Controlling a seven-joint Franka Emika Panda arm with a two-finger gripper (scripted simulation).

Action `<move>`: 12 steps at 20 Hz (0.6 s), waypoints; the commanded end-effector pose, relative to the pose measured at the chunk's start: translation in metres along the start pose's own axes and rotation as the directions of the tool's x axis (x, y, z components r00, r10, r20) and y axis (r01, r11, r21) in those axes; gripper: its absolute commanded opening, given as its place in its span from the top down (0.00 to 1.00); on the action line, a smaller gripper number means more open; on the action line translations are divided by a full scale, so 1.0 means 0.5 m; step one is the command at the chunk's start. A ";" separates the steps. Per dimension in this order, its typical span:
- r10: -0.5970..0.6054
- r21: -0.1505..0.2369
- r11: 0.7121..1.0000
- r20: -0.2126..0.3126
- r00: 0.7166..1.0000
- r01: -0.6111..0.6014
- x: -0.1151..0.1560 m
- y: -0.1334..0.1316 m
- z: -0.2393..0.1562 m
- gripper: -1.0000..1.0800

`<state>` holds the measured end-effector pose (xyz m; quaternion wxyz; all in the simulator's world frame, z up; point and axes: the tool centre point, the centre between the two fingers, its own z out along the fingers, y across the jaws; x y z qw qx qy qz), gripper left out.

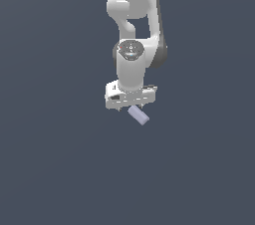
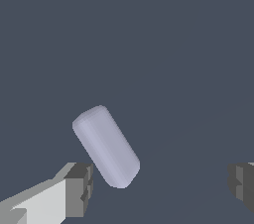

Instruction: Pick up the object and move it to a goal position.

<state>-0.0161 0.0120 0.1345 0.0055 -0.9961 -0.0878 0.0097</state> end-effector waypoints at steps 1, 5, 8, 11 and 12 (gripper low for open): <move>-0.075 -0.005 0.997 -0.001 0.997 0.075 -0.006 -0.013 0.020 0.04; -0.217 -0.012 0.976 -0.003 0.976 0.216 -0.019 -0.038 0.055 0.04; -0.312 -0.015 0.950 -0.004 0.950 0.312 -0.029 -0.057 0.079 0.04; -0.389 -0.018 0.921 -0.005 0.921 0.388 -0.037 -0.072 0.098 0.04; -0.410 -0.018 0.912 -0.006 0.912 0.410 -0.040 -0.077 0.103 0.04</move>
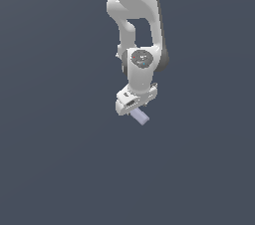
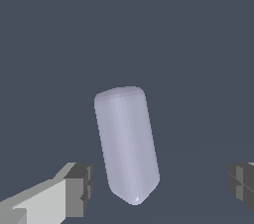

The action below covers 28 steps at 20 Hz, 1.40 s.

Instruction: Pick up the object and move it to a goal position.

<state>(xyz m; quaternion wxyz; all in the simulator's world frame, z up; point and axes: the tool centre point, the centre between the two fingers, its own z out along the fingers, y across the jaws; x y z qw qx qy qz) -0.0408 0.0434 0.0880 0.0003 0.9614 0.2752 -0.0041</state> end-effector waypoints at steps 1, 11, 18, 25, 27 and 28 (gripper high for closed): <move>-0.063 -0.002 0.998 -0.003 0.998 0.063 -0.002 -0.014 0.013 0.04; -0.176 -0.003 0.984 -0.008 0.984 0.176 -0.006 -0.040 0.038 0.04; -0.172 -0.003 0.985 -0.007 0.985 0.172 -0.006 -0.040 0.054 0.04; -0.176 -0.003 0.984 -0.007 0.984 0.176 -0.007 -0.042 0.118 0.04; -0.177 -0.003 0.984 -0.008 0.984 0.177 -0.007 -0.041 0.129 0.04; -0.177 -0.003 0.984 -0.008 0.984 0.177 -0.006 -0.041 0.133 0.04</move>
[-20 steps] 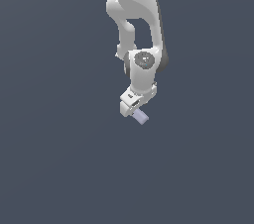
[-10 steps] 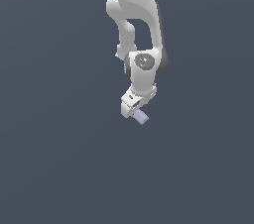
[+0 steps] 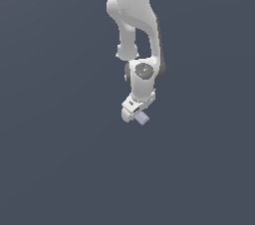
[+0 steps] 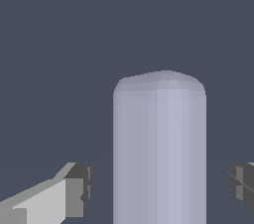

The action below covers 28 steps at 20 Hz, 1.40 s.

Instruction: Pick up the object and move it to a goal position.

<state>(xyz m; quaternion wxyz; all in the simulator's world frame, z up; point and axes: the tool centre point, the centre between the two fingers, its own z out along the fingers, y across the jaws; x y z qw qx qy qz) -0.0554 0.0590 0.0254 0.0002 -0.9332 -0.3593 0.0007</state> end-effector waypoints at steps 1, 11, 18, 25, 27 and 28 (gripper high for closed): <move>0.000 -0.001 1.000 -0.001 1.000 0.000 0.001 0.001 0.011 0.04; 0.000 -0.001 1.000 -0.001 1.000 0.000 0.001 0.001 0.013 1.00; 0.000 -0.001 1.000 -0.001 1.000 0.000 -0.002 0.004 0.004 1.00; -0.001 -0.002 1.000 0.000 1.000 0.001 -0.018 0.014 -0.047 1.00; -0.001 -0.002 1.000 0.000 1.000 0.001 -0.026 0.020 -0.072 1.00; -0.001 -0.002 1.000 0.000 1.000 0.001 -0.030 0.023 -0.085 1.00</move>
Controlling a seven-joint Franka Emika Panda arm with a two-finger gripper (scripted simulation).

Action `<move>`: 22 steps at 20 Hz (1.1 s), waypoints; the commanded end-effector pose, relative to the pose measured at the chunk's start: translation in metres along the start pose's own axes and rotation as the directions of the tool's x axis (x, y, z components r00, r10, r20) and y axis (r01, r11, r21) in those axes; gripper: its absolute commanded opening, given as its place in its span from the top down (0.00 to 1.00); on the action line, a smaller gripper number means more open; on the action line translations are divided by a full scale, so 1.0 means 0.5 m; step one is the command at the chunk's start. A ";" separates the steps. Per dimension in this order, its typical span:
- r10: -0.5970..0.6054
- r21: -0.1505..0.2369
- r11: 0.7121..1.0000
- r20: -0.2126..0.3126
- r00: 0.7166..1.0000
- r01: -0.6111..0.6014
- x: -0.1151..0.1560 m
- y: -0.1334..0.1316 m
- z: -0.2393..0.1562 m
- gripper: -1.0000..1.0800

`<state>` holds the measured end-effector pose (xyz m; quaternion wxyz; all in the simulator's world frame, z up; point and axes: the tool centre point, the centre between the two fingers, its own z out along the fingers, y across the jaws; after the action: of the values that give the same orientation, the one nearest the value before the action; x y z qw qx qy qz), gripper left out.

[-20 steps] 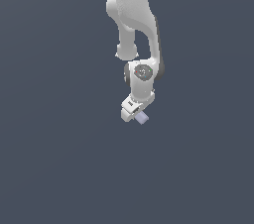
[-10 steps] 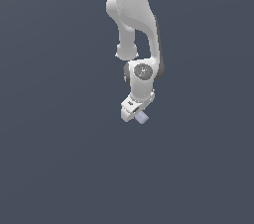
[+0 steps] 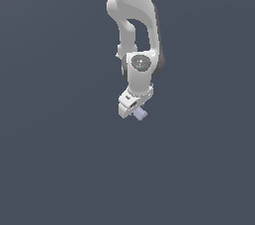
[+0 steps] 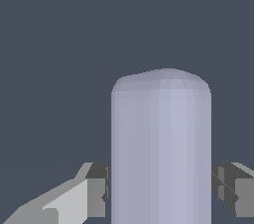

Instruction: Pick up the object and move it to a goal position.

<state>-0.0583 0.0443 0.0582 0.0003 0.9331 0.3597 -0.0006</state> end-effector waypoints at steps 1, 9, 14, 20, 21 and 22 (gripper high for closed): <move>0.000 -0.001 1.000 -0.001 1.000 0.000 -0.011 0.008 -0.034 1.00; -0.001 0.000 1.000 -0.001 1.000 0.001 -0.056 0.040 -0.188 1.00; -0.001 0.001 1.000 -0.002 1.000 0.001 -0.089 0.064 -0.303 1.00; -0.002 0.002 1.000 -0.003 1.000 0.002 -0.126 0.093 -0.432 1.00; -0.002 0.002 1.000 -0.003 1.000 0.002 -0.132 0.098 -0.452 1.00; -0.002 0.002 1.000 -0.003 1.000 0.002 -0.137 0.102 -0.472 1.00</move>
<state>-0.0731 -0.0340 0.2789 -0.0007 0.9329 0.3603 0.0009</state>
